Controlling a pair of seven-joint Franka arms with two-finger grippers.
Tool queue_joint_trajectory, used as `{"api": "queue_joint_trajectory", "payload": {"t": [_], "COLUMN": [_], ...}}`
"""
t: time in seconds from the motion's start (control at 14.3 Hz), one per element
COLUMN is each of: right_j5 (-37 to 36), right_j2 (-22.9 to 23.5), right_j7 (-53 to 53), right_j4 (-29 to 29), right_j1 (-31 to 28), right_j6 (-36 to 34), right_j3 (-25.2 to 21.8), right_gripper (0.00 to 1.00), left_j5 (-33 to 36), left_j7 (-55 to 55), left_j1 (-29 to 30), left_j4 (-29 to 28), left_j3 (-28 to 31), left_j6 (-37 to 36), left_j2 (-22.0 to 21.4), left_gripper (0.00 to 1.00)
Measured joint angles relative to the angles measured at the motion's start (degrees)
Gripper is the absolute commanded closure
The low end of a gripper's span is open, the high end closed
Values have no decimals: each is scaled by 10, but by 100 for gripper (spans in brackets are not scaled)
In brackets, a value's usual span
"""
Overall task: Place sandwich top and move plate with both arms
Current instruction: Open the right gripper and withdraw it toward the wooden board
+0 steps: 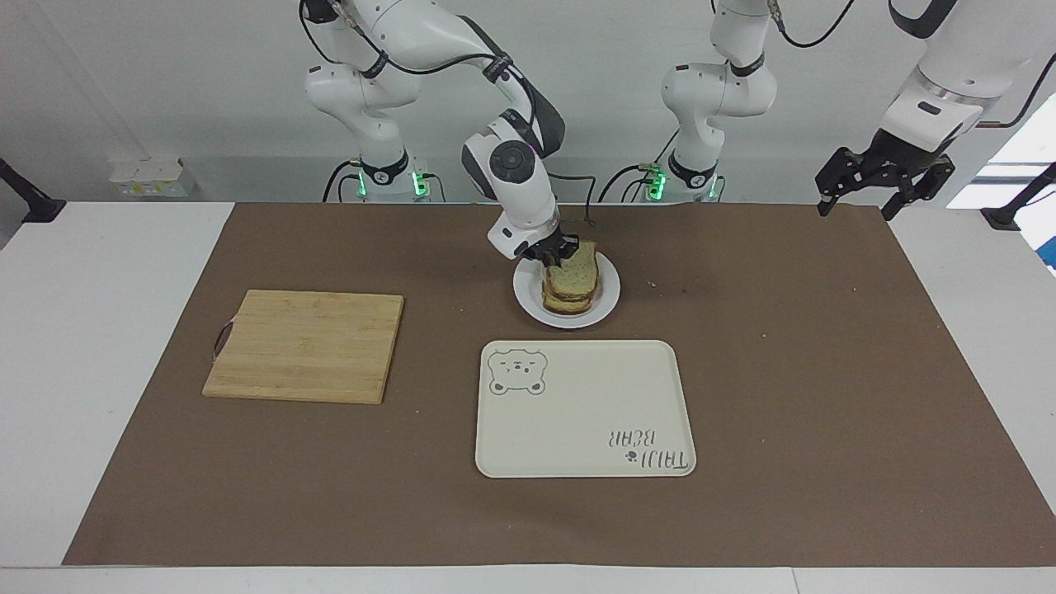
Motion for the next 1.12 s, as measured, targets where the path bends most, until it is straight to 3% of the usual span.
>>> {"api": "queue_joint_trajectory", "payload": {"t": [0.56, 0.84, 1.12], "right_j5": [-71, -136, -153], "right_j2": [-74, -83, -84], "right_j7": [-1, -1, -1], "right_j4": [43, 98, 151], "right_j1": [-56, -77, -90], "right_j6": [-51, -109, -147], "right_j3": [-4, -5, -9], "right_gripper": [0, 0, 0], "left_j5": [0, 0, 0], "left_j7": [0, 0, 0], "left_j1": [0, 0, 0], "left_j4": [0, 0, 0], "left_j3": [0, 0, 0], "left_j6": [0, 0, 0], "left_j2": [0, 0, 0], "left_gripper": [0, 0, 0]}}
